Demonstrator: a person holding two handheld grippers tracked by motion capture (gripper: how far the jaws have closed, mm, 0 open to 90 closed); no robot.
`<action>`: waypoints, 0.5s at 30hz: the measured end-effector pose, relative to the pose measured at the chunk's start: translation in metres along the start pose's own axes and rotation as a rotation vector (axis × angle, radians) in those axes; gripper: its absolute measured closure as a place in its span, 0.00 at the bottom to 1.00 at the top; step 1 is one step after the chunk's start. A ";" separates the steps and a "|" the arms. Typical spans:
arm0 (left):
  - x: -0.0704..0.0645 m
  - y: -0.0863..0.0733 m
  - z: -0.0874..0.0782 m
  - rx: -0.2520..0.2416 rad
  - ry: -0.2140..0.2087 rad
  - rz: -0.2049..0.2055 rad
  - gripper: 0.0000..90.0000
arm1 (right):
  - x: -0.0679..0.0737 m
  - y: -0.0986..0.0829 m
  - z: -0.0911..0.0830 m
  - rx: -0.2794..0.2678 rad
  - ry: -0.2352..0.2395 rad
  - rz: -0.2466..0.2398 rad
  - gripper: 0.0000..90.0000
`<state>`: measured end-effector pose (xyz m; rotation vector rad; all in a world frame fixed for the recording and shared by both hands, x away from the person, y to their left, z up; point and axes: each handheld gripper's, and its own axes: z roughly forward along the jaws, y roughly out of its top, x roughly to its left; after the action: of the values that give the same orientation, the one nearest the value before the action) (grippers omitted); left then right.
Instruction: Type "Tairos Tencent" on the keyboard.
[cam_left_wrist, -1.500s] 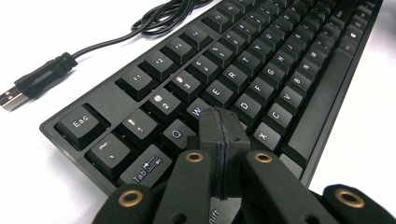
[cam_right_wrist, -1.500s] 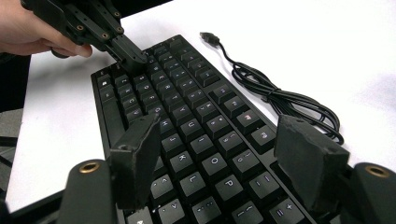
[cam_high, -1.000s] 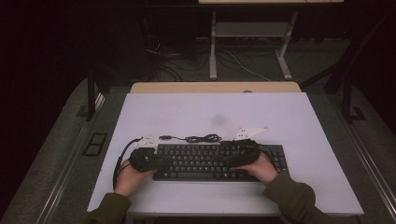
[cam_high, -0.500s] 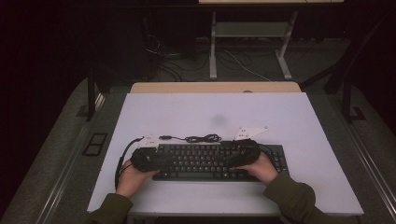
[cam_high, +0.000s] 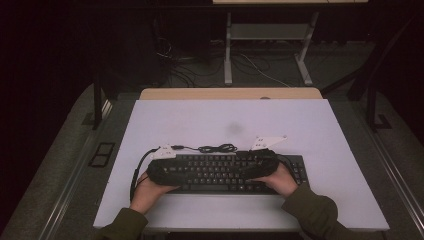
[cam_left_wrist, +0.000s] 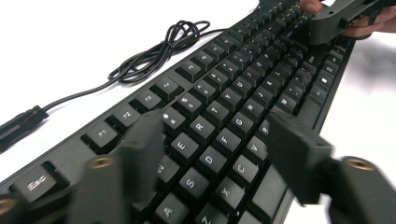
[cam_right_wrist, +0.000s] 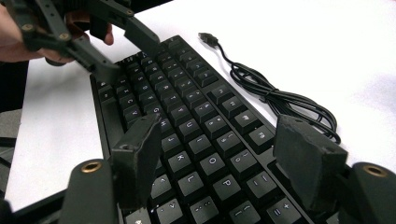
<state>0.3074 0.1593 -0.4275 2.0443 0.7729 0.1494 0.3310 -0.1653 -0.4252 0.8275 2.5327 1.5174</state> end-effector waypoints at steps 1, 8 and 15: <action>-0.001 0.000 0.001 -0.005 0.005 0.000 0.31 | 0.000 0.000 0.000 0.002 0.001 -0.001 0.36; -0.001 0.000 0.003 -0.023 0.009 -0.001 0.24 | 0.000 0.001 0.000 0.003 -0.001 -0.001 0.36; -0.003 0.000 0.005 -0.024 0.007 0.013 0.23 | 0.000 0.003 0.000 0.000 0.000 -0.002 0.39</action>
<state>0.3072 0.1537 -0.4296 2.0273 0.7592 0.1724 0.3323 -0.1643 -0.4232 0.8239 2.5326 1.5171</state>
